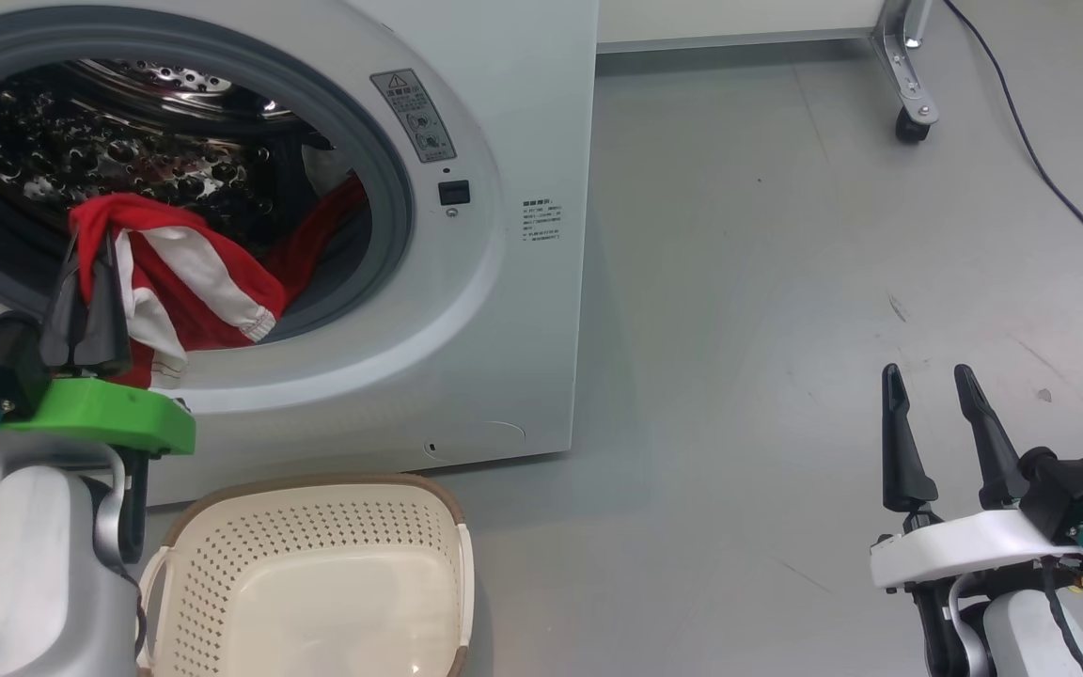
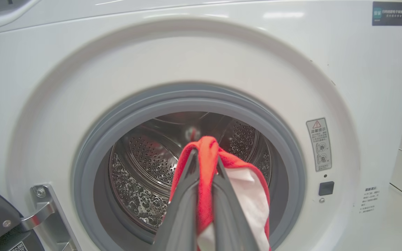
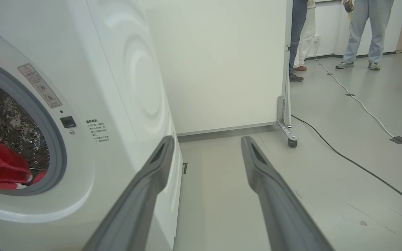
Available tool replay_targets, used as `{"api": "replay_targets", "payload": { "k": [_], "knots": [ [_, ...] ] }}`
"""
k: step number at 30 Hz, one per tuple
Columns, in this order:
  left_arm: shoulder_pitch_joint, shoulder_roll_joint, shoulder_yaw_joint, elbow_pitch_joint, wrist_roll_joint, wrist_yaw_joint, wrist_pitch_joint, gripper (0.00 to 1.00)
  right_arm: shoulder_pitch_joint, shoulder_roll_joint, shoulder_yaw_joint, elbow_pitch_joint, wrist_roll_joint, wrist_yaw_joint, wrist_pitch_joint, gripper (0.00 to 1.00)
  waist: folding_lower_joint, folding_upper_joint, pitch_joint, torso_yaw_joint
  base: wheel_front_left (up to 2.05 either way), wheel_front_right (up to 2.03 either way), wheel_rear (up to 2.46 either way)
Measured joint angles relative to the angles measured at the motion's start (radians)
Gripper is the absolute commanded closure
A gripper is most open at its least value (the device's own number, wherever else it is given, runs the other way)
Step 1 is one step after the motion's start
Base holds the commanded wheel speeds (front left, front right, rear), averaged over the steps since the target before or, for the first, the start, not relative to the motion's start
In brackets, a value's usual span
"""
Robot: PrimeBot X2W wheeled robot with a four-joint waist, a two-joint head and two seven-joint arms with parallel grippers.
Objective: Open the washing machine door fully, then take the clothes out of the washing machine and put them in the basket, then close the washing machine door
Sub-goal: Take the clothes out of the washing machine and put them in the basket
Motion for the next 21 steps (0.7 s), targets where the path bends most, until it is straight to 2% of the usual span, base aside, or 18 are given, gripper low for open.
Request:
{"api": "replay_targets", "payload": {
  "k": [10,17,21],
  "knots": [
    [0.044,-0.022,0.012,-0.123,0.019,0.008,-0.003,1.0,0.018,0.0,0.0,-0.003,0.0,0.0,0.0,0.0,0.0,0.0,-0.011,0.01,0.0,0.0,0.0],
    [0.146,-0.027,-0.022,-0.079,0.02,0.007,-0.002,1.0,0.019,0.0,0.002,-0.006,0.0,0.0,0.0,0.0,0.0,0.0,-0.014,0.015,0.0,0.0,0.0],
    [0.19,-0.024,-0.042,-0.049,0.038,0.006,0.035,1.0,0.02,0.0,0.014,-0.01,0.0,0.0,0.0,0.0,0.0,0.0,-0.007,0.014,0.0,0.0,0.0]
  ]
}}
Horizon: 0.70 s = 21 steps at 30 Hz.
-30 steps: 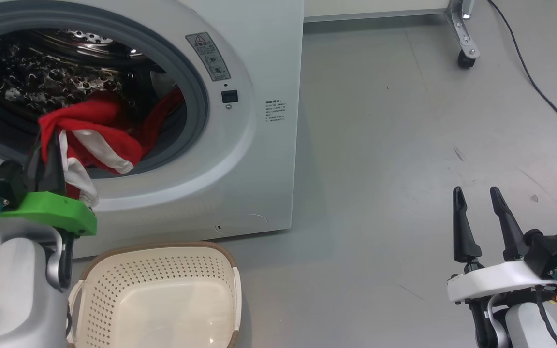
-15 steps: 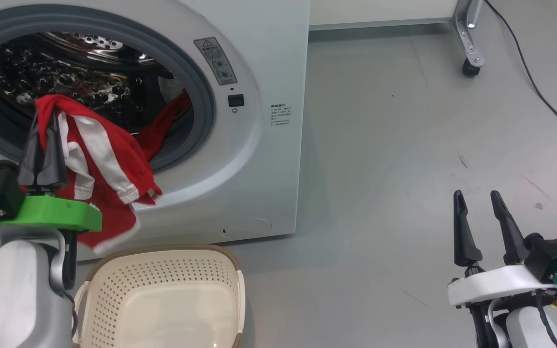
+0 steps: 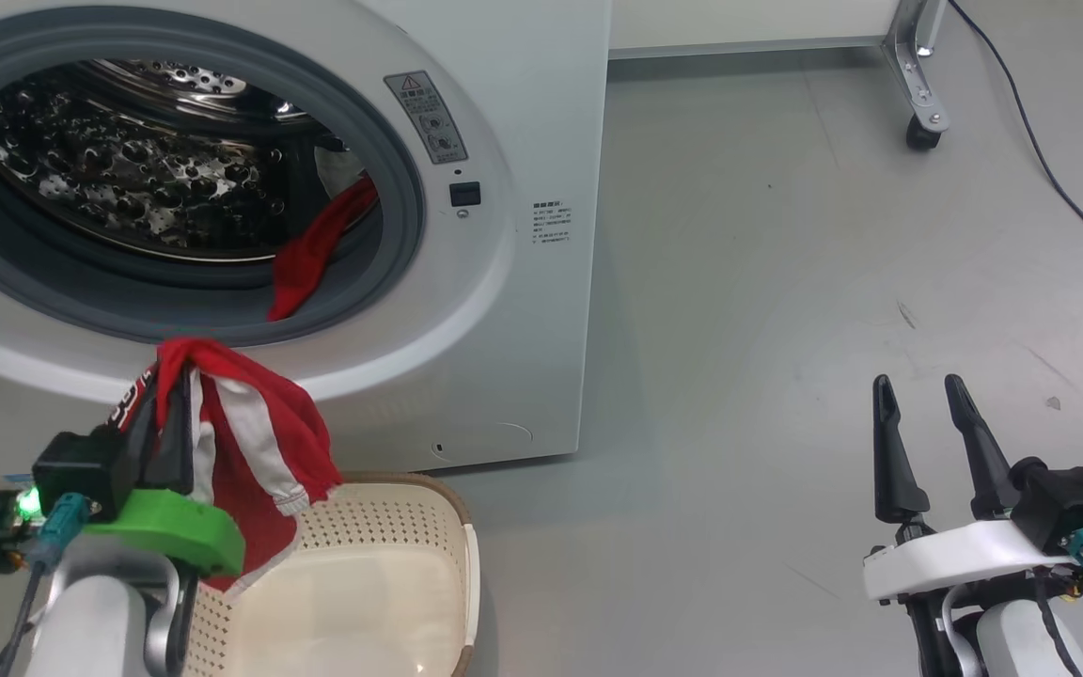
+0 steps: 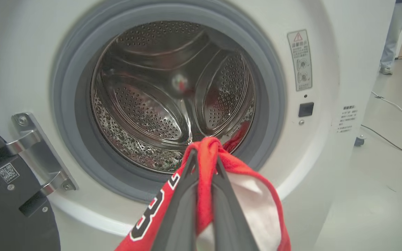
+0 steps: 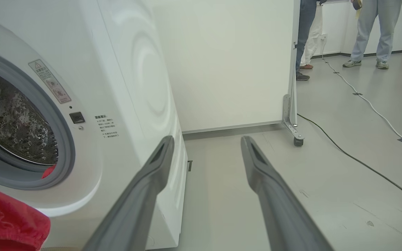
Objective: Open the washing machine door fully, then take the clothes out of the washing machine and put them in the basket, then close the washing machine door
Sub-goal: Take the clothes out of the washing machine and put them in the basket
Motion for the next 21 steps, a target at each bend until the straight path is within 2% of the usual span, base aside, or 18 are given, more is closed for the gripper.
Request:
{"api": "replay_targets", "payload": {
  "k": [7,21],
  "knots": [
    [0.049,0.005,-0.005,0.058,-0.001,-0.003,0.077,1.0,0.0,0.0,0.008,-0.006,0.0,0.0,0.0,0.0,0.0,0.0,0.029,-0.01,0.0,0.0,0.0],
    [0.049,0.024,-0.019,0.143,0.0,-0.009,0.147,1.0,-0.014,0.0,0.029,-0.017,0.0,0.0,0.0,0.0,0.0,0.0,0.106,-0.051,0.0,0.0,0.0]
  ]
}}
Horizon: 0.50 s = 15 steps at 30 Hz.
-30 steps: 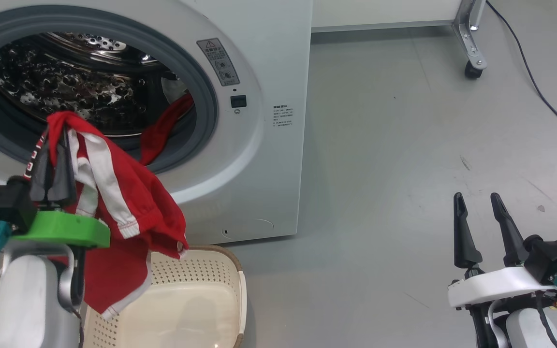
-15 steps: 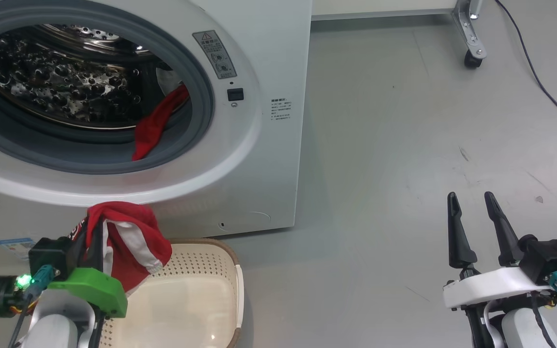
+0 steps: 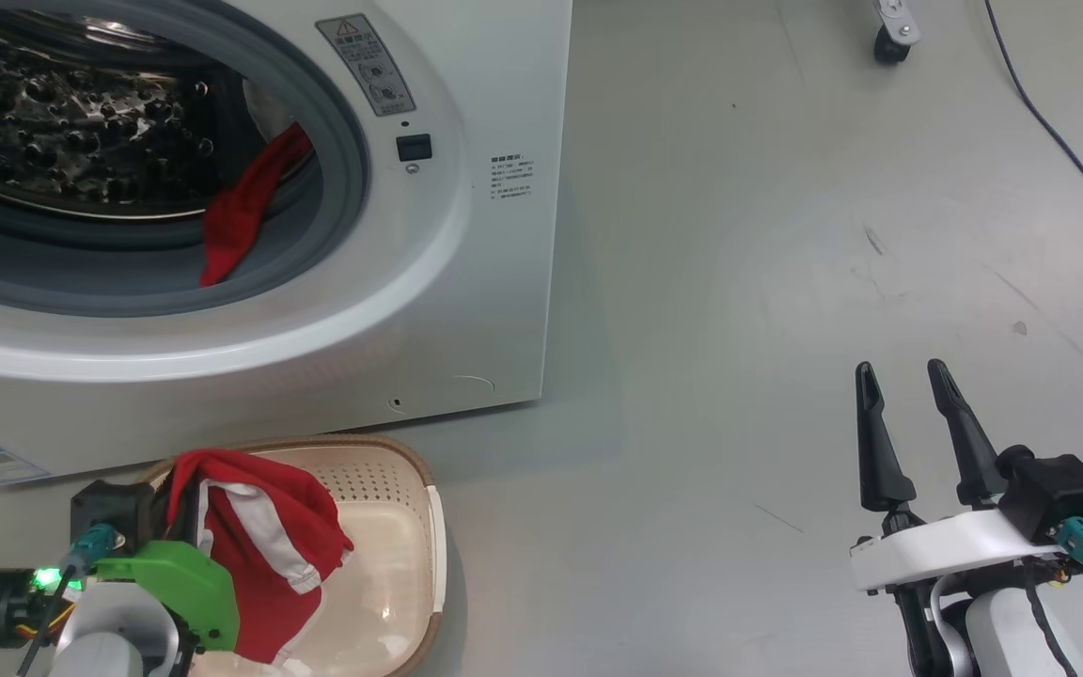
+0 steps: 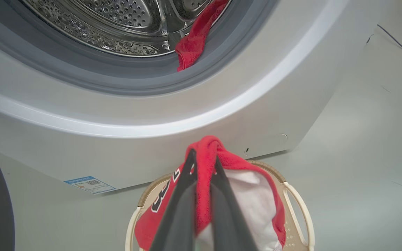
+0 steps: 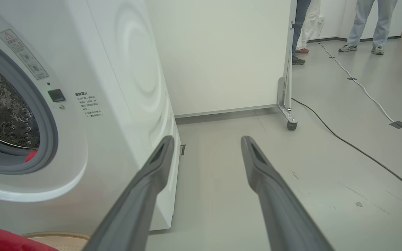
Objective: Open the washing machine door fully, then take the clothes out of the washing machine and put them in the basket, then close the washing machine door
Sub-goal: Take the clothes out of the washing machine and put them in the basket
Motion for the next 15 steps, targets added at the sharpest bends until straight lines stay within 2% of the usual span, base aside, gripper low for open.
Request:
{"api": "replay_targets", "payload": {
  "k": [15],
  "knots": [
    [-0.046,0.05,0.003,0.112,0.011,0.0,0.067,1.0,-0.042,0.004,0.027,-0.014,0.002,0.0,0.0,0.0,0.0,0.0,0.115,-0.077,0.0,0.0,0.0]
  ]
}}
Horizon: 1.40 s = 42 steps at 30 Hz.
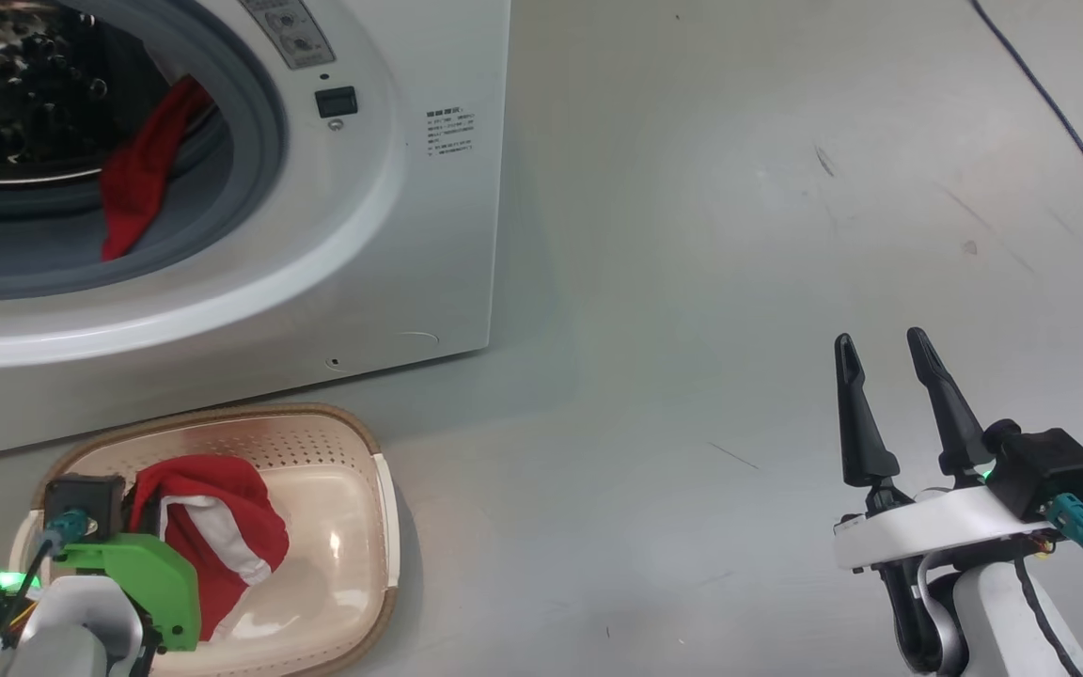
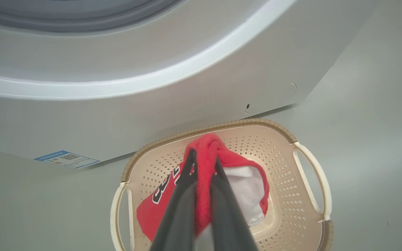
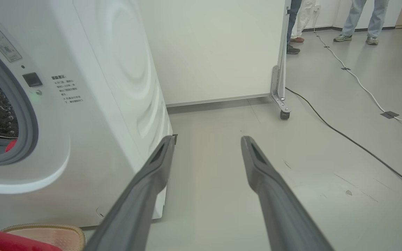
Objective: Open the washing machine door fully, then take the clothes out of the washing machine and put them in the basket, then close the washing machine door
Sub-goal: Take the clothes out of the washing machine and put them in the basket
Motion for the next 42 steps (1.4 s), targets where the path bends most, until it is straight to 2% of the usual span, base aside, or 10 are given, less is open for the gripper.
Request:
{"api": "replay_targets", "payload": {
  "k": [20,28,29,30,31,42],
  "knots": [
    [-0.092,0.048,0.029,0.172,0.007,0.019,0.035,1.0,-0.075,0.015,0.011,-0.011,0.025,0.0,0.0,0.0,0.0001,0.0,0.155,-0.126,0.0,0.0,0.0],
    [-0.128,0.044,0.025,0.227,0.006,0.019,0.017,1.0,-0.08,0.018,-0.003,-0.006,0.025,0.0,0.0,0.0,0.0,0.0,0.172,-0.141,0.0,0.0,0.0],
    [-0.131,0.043,0.026,0.236,0.004,0.019,0.017,0.63,-0.082,0.018,-0.003,-0.006,0.025,0.0,0.0,0.0,0.0,0.0,0.171,-0.141,0.0,0.0,0.0],
    [-0.134,0.041,0.026,0.246,0.003,0.019,0.018,0.04,-0.085,0.018,-0.003,-0.005,0.025,0.0,0.0,0.0,0.0,0.0,0.17,-0.14,0.0,0.0,0.0],
    [-0.137,0.038,0.026,0.258,0.003,0.019,0.018,0.0,-0.09,0.019,-0.004,-0.004,0.025,0.0,0.0,0.0,0.0001,0.0,0.169,-0.138,0.0,0.0,0.0],
    [-0.15,0.018,0.022,0.328,0.003,0.019,-0.012,0.0,-0.091,0.019,-0.019,0.011,0.023,0.0,0.0,0.0,0.0,0.0,0.133,-0.112,0.0,0.0,0.0]
  ]
}}
